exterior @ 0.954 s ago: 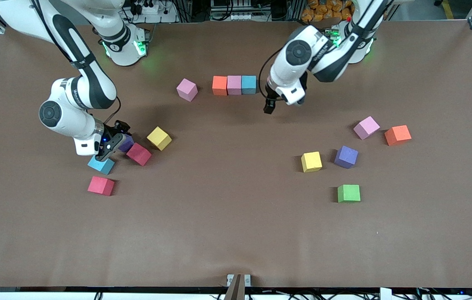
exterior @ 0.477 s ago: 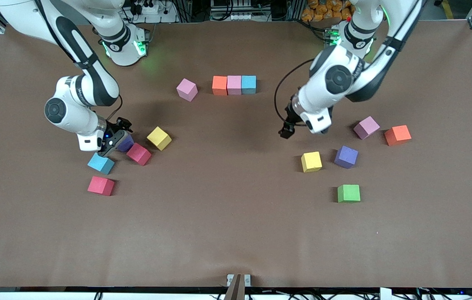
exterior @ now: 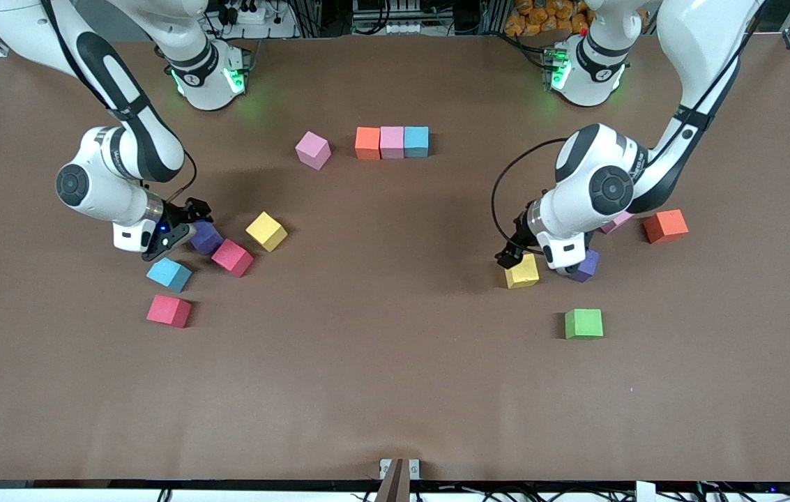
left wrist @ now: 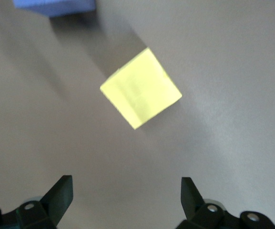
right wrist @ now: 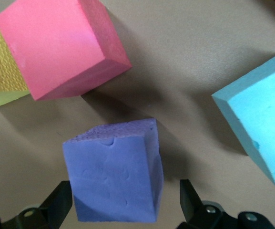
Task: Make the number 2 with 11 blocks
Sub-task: 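Grasp the yellow cube with the left gripper while the right gripper lifts blue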
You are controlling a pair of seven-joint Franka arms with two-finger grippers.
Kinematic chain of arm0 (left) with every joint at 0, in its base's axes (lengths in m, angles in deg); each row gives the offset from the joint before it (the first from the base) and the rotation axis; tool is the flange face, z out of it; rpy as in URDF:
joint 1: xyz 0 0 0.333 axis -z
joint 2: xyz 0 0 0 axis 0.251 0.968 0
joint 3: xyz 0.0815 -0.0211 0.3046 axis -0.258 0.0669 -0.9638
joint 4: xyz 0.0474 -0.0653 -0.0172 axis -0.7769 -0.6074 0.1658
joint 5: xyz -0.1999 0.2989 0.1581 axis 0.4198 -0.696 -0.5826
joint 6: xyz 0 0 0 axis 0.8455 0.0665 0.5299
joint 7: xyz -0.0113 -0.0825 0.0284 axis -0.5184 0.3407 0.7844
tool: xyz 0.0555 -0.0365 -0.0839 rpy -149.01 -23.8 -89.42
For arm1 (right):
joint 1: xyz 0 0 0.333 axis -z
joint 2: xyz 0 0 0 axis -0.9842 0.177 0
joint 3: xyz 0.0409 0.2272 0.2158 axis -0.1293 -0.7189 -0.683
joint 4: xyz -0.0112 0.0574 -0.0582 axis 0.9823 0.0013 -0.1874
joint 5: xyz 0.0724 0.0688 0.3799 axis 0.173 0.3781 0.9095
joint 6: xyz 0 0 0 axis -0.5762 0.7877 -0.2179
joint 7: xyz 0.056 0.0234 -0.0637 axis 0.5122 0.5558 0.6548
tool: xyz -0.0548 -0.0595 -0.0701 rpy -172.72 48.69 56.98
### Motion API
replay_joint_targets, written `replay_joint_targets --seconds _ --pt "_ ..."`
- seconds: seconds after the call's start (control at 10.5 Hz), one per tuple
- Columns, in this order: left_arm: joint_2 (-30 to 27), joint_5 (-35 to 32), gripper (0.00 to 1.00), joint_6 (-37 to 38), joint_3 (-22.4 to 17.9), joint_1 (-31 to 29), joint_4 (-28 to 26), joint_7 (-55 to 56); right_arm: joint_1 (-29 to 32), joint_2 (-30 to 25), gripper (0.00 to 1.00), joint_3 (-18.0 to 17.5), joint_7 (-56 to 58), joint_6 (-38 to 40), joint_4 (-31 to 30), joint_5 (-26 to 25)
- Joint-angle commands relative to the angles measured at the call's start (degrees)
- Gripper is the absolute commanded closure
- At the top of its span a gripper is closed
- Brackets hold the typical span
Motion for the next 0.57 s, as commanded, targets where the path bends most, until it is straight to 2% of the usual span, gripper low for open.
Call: replay_joint_targets --seconds 0.0,0.1,0.29,0.48 --pt "0.4 -3.1 0.00 2.5 0.4 -0.5 3.1 -3.0 -2.4 -0.1 0.00 -0.5 1.5 -1.0 -0.4 0.6" --pt "0.6 -3.1 0.00 4.4 0.4 -1.2 4.6 -8.0 -3.6 -0.4 0.00 -0.5 3.6 -1.1 -0.2 0.3" --pt "1.2 -3.2 0.00 6.0 -0.1 -1.5 5.1 -20.2 -4.2 -0.3 0.00 -0.5 7.8 -6.4 -0.3 -7.5" --pt "1.5 -3.4 0.00 6.0 -1.4 -1.4 5.0 -30.9 -3.8 0.3 0.00 -0.5 11.0 -8.0 -0.4 -8.8"
